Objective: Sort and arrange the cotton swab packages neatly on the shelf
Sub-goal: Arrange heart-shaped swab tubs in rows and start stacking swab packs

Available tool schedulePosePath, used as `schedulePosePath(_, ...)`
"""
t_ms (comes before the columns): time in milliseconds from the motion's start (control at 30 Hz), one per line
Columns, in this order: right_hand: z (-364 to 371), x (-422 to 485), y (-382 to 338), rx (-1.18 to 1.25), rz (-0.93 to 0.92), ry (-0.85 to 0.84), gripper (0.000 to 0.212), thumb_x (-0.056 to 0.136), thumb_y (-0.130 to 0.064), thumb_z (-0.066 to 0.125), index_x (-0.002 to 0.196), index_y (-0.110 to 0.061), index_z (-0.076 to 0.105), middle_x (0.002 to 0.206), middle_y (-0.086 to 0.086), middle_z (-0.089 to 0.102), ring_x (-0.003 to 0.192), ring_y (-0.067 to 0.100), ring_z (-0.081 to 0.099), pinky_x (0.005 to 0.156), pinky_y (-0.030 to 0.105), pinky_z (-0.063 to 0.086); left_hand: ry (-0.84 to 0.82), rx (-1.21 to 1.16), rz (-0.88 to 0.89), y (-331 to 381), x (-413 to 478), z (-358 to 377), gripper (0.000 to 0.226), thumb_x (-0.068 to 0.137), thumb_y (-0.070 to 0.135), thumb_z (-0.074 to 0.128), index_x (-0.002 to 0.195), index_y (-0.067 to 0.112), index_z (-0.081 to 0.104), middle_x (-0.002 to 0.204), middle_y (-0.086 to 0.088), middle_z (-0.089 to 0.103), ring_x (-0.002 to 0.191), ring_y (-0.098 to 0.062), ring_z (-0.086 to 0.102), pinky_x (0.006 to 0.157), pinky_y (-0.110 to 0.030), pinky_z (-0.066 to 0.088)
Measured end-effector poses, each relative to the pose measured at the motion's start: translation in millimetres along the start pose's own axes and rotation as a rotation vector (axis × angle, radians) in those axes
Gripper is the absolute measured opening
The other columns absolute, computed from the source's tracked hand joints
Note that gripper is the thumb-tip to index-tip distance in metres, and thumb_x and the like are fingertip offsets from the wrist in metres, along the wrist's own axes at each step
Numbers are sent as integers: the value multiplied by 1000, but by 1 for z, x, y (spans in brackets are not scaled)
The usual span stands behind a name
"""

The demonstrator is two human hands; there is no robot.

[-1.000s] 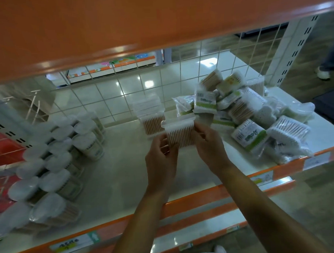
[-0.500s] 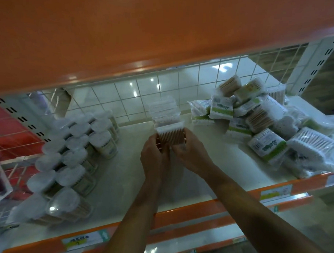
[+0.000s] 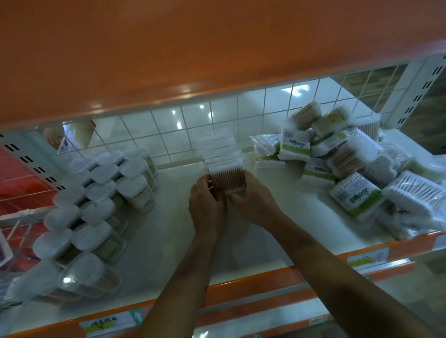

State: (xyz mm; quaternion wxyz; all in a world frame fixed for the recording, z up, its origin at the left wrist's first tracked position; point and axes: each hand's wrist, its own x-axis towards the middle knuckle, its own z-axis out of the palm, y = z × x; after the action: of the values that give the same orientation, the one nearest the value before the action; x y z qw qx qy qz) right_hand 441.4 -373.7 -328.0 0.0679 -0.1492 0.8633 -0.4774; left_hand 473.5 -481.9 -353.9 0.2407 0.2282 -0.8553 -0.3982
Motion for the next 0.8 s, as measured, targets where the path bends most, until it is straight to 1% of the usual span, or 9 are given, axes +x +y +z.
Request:
schedulePosePath(167, -3, 2, -4, -32, 10, -56, 43, 84, -22, 61, 124, -13, 47, 113, 5, 59, 97, 18, 56, 79, 27, 46, -3, 5, 3, 0, 1, 0, 40, 79, 13, 69, 118, 12, 59, 108, -8, 65, 99, -25, 61, 86, -35, 47)
schedulePosePath(267, -5, 2, -6, -44, 21, -71, 43, 85, -22, 61, 124, -12, 46, 113, 6, 58, 96, 18, 56, 76, 25, 43, -3, -1, -1, 0, 0, -1, 40, 78, 14, 69, 117, 12, 59, 108, -8, 65, 99, -25, 61, 86, -36, 48)
schedulePosePath(400, -5, -1, -5, -49, 39, -71, 41, 84, -23, 61, 121, -10, 47, 113, 8, 59, 98, 21, 56, 77, 25, 41, 14, 2, -15, 2, -2, -2, 39, 81, 17, 68, 118, 11, 58, 109, -9, 65, 99, -25, 62, 85, -37, 50)
schedulePosePath(467, -4, -4, -2, -78, 49, -40, 47, 85, -25, 61, 125, -5, 45, 119, 13, 57, 109, 27, 54, 83, 29, 42, 39, 6, -19, 4, -5, -4, 41, 82, 19, 68, 120, 8, 56, 111, -10, 62, 100, -24, 60, 84, -36, 50)
schedulePosePath(533, -6, -8, 0, -120, 66, -21, 59, 88, -25, 57, 137, 0, 35, 134, 20, 47, 125, 33, 44, 98, 35, 36, 79, 14, -13, 7, -10, -7, 43, 81, 15, 70, 119, 6, 55, 113, -11, 59, 101, -22, 58, 82, -30, 46)
schedulePosePath(567, -8, -11, 0, -143, 73, -18, 63, 90, -24, 55, 142, 1, 28, 141, 21, 40, 131, 33, 38, 103, 34, 31, 101, 15, -10, 9, -12, -8, 42, 80, 12, 71, 118, 5, 55, 112, -11, 58, 100, -22, 56, 81, -27, 44)
schedulePosePath(633, -14, -15, 1, -187, 46, 12, 66, 92, -22, 53, 145, 1, 21, 145, 21, 34, 135, 31, 32, 106, 30, 25, 136, 6, 10, 15, -17, -9, 37, 78, 8, 71, 112, 5, 56, 107, -11, 57, 97, -23, 55, 77, -28, 45)
schedulePosePath(700, -20, -17, 3, -218, -2, 73, 66, 90, -20, 56, 144, 0, 24, 143, 19, 38, 132, 29, 35, 104, 29, 27, 145, -11, 48, 20, -21, -8, 33, 76, 6, 71, 106, 5, 57, 102, -10, 56, 93, -24, 55, 74, -29, 45)
schedulePosePath(800, -32, -17, 3, -256, -54, 176, 59, 86, -16, 59, 138, -1, 36, 133, 17, 47, 125, 28, 42, 96, 22, 29, 94, -26, 82, 31, -28, -3, 33, 75, 7, 69, 106, 6, 58, 104, -10, 58, 96, -23, 53, 76, -23, 37)
